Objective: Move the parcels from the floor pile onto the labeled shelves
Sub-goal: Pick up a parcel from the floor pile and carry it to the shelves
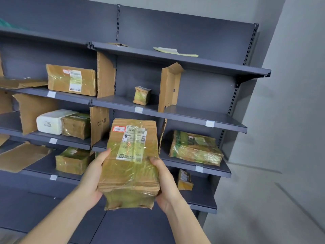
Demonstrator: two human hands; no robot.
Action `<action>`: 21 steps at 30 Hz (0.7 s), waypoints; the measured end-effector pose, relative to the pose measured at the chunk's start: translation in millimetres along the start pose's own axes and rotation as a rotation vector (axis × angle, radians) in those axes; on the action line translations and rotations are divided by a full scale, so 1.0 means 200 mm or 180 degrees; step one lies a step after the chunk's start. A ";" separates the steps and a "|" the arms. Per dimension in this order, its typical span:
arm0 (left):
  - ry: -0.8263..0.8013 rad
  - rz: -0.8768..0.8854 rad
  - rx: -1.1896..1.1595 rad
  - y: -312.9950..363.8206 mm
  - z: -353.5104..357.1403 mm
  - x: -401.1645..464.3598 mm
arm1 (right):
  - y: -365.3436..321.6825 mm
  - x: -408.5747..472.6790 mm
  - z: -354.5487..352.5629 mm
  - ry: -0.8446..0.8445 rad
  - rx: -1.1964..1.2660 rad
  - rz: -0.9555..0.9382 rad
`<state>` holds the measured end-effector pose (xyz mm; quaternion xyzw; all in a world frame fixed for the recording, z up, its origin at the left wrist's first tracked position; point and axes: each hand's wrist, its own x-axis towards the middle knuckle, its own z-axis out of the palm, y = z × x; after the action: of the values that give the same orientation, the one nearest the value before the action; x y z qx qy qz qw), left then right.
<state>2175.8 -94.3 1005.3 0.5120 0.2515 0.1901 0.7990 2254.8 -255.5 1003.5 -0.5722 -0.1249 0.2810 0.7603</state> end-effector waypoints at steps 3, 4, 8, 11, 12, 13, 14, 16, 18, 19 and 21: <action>0.0078 -0.0076 -0.0117 0.09 -0.14 0.06 | 0.01 0.08 0.16 -0.0022 -0.0059 0.0029; 0.0129 -0.0092 -0.0158 0.12 -0.20 0.09 | 0.02 0.11 0.22 -0.0061 -0.0086 0.0022; 0.0281 -0.0012 -0.0366 0.28 -0.52 0.21 | 0.06 0.25 0.58 -0.0274 -0.0141 0.0036; 0.0457 0.0087 -0.0441 0.45 -0.84 0.29 | 0.12 0.37 0.94 -0.0488 -0.0133 0.0047; 0.0508 0.0131 -0.0452 0.51 -0.96 0.31 | 0.14 0.40 1.06 -0.0570 -0.0140 0.0056; 0.0574 0.0167 -0.0442 0.56 -1.07 0.32 | 0.16 0.43 1.18 -0.0653 -0.0145 0.0061; 0.0623 0.0217 -0.0454 0.62 -1.17 0.33 | 0.18 0.47 1.30 -0.0742 -0.0148 0.0067; 0.0786 0.0328 -0.0451 0.73 -1.39 0.35 | 0.23 0.54 1.54 -0.0902 -0.0173 0.0100; 0.0953 0.0393 -0.0486 0.82 -1.60 0.38 | 0.29 0.61 1.76 -0.1045 -0.0221 0.0146; 0.1018 0.0427 -0.0492 0.86 -1.70 0.39 | 0.32 0.64 1.86 -0.1114 -0.0241 0.0168; 0.1169 0.0444 -0.0544 0.92 -1.89 0.43 | 0.40 0.73 2.06 -0.1248 -0.0272 0.0229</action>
<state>2009.8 301.4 1022.8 0.4154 0.3398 0.3557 0.7652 2140.4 171.8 1038.8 -0.5424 -0.2617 0.4084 0.6859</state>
